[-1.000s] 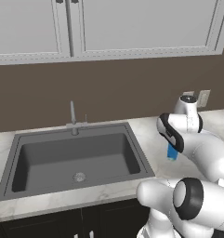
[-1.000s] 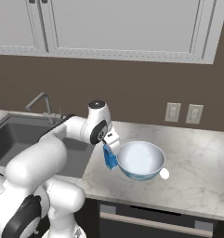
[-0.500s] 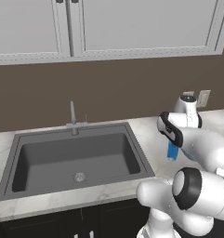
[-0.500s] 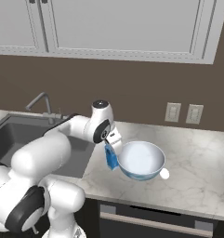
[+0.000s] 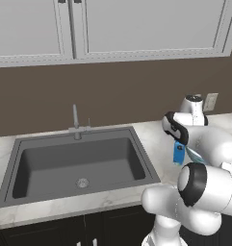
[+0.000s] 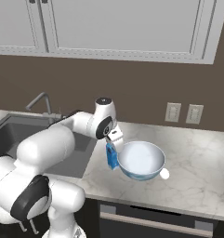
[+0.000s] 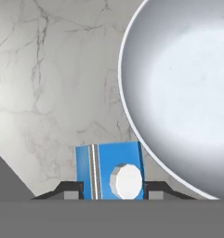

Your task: Gather the eggs and milk located in the vicinity of the sink area and place them right next to the bowl.

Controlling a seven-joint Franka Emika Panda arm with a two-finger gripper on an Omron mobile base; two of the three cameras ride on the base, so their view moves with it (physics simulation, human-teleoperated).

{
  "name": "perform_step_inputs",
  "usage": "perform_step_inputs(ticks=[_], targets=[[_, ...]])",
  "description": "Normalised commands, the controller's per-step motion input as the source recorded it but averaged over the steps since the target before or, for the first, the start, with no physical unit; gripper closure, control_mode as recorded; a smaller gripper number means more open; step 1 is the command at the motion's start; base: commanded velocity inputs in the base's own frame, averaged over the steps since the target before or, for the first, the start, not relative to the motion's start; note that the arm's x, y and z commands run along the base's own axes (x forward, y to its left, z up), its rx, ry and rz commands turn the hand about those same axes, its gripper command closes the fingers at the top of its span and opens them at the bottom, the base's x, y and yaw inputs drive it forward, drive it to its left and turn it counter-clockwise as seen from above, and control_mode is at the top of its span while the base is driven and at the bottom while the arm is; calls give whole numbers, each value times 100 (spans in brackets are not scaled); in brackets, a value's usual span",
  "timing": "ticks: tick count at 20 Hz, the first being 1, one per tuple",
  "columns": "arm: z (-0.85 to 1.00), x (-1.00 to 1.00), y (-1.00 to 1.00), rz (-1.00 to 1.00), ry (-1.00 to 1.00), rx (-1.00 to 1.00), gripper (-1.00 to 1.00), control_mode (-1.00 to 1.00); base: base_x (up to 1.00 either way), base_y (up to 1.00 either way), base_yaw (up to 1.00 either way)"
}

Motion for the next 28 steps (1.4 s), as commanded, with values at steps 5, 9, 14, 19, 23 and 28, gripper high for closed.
perform_step_inputs(ticks=[5, 9, 14, 19, 23, 28], targets=[[-7, 0, 0, 0, 0, 0, -100, -100, 0, 0, 0], [0, -6, 0, 0, 0, 0, -100, -100, 0, 0, 0], [5, -26, -5, 0, -1, 0, -100, -100, 0, 0, 0], [27, -39, -8, 0, -9, 0, -100, -100, 0, 0, 0], [57, -33, 0, 0, -15, 0, -100, -100, 0, 0, 0], [58, -48, 27, 2, -20, -4, -100, -100, 0, 0, 0]])
